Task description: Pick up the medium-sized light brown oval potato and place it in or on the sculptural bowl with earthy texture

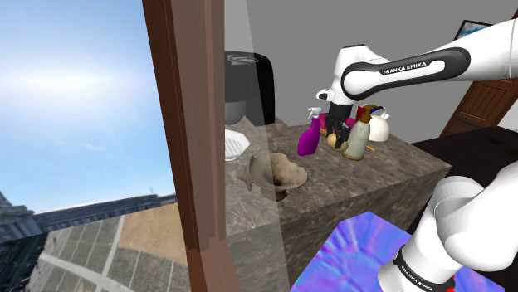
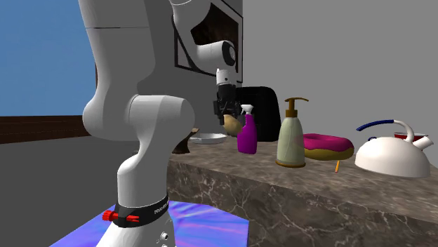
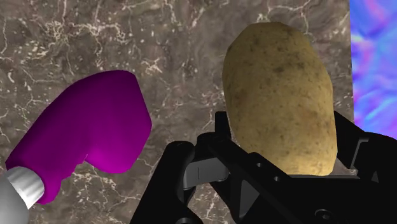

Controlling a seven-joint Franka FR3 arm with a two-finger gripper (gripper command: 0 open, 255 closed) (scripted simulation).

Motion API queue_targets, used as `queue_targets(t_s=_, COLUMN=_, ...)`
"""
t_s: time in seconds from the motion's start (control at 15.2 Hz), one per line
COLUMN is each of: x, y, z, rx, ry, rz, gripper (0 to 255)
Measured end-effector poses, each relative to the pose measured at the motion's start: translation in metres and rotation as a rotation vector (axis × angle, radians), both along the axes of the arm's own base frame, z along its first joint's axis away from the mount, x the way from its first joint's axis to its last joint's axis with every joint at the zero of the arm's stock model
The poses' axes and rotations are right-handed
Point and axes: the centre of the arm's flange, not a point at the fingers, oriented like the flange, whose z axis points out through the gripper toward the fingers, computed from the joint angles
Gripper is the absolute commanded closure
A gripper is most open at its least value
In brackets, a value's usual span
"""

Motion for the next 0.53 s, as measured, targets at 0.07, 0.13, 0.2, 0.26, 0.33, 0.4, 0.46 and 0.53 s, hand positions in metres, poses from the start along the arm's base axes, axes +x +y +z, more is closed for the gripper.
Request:
queue_targets(t_s=0.07, x=0.0, y=0.001, z=0.006, rx=0.0, ry=0.0, rz=0.0, gripper=255)
queue_targets(t_s=0.13, x=0.001, y=0.001, z=0.011, rx=0.0, ry=0.0, rz=0.0, gripper=255)
queue_targets(t_s=0.2, x=0.0, y=0.001, z=0.017, rx=0.0, ry=0.0, rz=0.0, gripper=255)
queue_targets(t_s=0.26, x=0.001, y=0.001, z=0.022, rx=0.0, ry=0.0, rz=0.0, gripper=255)
queue_targets(t_s=0.33, x=0.001, y=0.001, z=0.027, rx=0.0, ry=0.0, rz=0.0, gripper=255)
queue_targets(t_s=0.4, x=0.001, y=0.001, z=0.034, rx=0.0, ry=0.0, rz=0.0, gripper=255)
queue_targets(t_s=0.46, x=0.001, y=0.001, z=0.038, rx=0.0, ry=0.0, rz=0.0, gripper=255)
queue_targets(t_s=0.53, x=0.001, y=0.0, z=0.043, rx=0.0, ry=0.0, rz=0.0, gripper=255)
